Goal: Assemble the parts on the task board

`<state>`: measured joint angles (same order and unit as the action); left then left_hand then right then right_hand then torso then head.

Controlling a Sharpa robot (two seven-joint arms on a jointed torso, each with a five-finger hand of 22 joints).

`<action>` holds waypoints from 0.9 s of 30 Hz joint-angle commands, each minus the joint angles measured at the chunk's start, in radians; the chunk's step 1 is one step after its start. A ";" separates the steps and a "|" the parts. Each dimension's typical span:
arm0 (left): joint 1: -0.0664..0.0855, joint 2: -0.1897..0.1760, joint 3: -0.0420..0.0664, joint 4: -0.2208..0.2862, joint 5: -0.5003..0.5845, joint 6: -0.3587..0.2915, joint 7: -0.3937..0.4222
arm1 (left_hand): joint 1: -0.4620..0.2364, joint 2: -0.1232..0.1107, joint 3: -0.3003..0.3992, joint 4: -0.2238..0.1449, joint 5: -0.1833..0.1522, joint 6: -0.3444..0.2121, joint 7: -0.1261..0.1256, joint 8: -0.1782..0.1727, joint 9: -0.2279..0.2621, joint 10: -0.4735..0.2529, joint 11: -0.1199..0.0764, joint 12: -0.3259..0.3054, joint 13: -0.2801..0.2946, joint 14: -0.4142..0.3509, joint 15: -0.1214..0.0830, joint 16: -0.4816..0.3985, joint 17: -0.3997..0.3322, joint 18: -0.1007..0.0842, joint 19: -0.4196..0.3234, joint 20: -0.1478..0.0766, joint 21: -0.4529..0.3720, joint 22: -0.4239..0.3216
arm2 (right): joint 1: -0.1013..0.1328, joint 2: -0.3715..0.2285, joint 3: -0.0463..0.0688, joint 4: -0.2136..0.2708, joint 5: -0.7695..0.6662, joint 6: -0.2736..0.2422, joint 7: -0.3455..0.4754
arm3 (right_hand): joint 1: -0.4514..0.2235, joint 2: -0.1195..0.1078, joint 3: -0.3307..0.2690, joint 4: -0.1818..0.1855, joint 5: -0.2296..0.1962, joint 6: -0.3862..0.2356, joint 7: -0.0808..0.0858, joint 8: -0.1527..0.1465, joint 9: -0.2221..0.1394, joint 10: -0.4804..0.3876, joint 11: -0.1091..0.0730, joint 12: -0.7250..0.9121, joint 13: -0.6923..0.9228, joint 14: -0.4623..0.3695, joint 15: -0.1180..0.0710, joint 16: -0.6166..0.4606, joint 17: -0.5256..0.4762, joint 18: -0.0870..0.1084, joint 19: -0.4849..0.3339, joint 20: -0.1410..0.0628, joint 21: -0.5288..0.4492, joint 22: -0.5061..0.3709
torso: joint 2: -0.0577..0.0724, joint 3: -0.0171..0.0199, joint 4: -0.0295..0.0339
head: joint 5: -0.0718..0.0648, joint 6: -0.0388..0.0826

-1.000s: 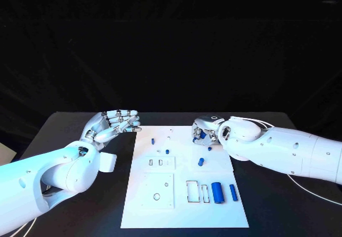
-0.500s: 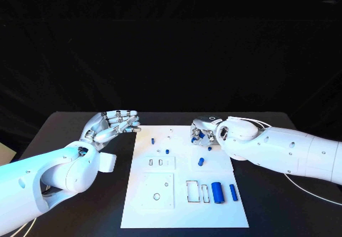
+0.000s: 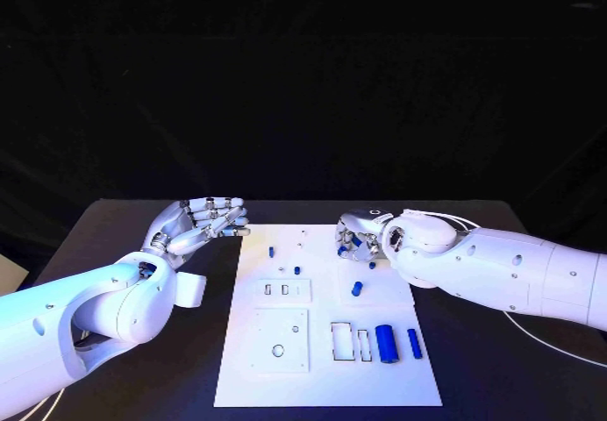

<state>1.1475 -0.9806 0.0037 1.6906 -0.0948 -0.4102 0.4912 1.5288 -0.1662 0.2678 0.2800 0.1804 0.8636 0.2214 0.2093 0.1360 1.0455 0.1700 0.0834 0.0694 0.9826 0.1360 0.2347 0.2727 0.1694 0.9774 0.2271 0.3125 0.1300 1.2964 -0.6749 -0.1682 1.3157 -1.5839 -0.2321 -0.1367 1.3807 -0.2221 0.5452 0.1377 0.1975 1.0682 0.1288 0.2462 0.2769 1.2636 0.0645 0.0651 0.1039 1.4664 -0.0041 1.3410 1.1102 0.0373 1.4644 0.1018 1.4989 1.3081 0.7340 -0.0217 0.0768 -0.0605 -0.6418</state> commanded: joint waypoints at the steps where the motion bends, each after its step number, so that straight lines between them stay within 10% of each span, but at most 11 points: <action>1: 0.002 0.002 0.001 0.001 0.005 0.018 0.003 | -0.004 -0.002 0.007 -0.001 -0.004 -0.005 0.009 0.001 0.000 -0.001 0.008 -0.006 -0.001 -0.009 -0.002 -0.006 0.001 0.010 -0.009 0.000 0.001 -0.001 | 0.000 -0.005 0.001 0.015 0.005 -0.048 -0.012 | -0.012 0.010 0.001 0.009 -0.027 0.001 -0.001 0.005 0.009 0.008 -0.001 0.002 0.004 0.024 -0.009 0.005 -0.005 -0.011 0.045 -0.009 0.003 0.148 | -0.001 -0.0016 0.0013 | -0.001 0.006; 27: 0.007 0.015 0.001 -0.007 0.014 0.019 0.004 | -0.002 0.000 0.010 -0.003 -0.004 -0.005 0.009 0.001 0.000 -0.001 0.007 -0.007 -0.001 -0.009 -0.001 -0.007 0.003 0.010 -0.010 0.000 0.001 -0.001 | 0.027 0.065 0.010 -0.011 -0.032 -0.139 -0.065 | -0.007 0.011 0.009 0.000 -0.012 0.002 -0.002 0.010 0.019 0.012 -0.002 0.000 0.006 0.023 -0.012 0.006 -0.009 -0.010 0.043 -0.011 0.002 0.147 | -0.004 -0.0076 0.0104 | 0.010 0.012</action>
<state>1.1530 -0.9689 0.0037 1.6830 -0.0856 -0.4091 0.4894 1.5288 -0.1662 0.2706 0.2772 0.1804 0.8636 0.2215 0.2093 0.1359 1.0455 0.1700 0.0836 0.0694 0.9791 0.1324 0.2347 0.2750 0.1694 0.9774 0.2271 0.3125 0.1301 1.3231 -0.6143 -0.1580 1.3084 -1.5933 -0.3541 -0.1909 1.3711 -0.2132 0.5510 0.1404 0.1792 1.0680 0.1286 0.2512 0.2963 1.2671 0.0613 0.0636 0.1090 1.4665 -0.0113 1.3409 1.1008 0.0374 1.4680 0.0984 1.4988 1.3077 0.7293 -0.0285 0.0853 -0.0482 -0.6304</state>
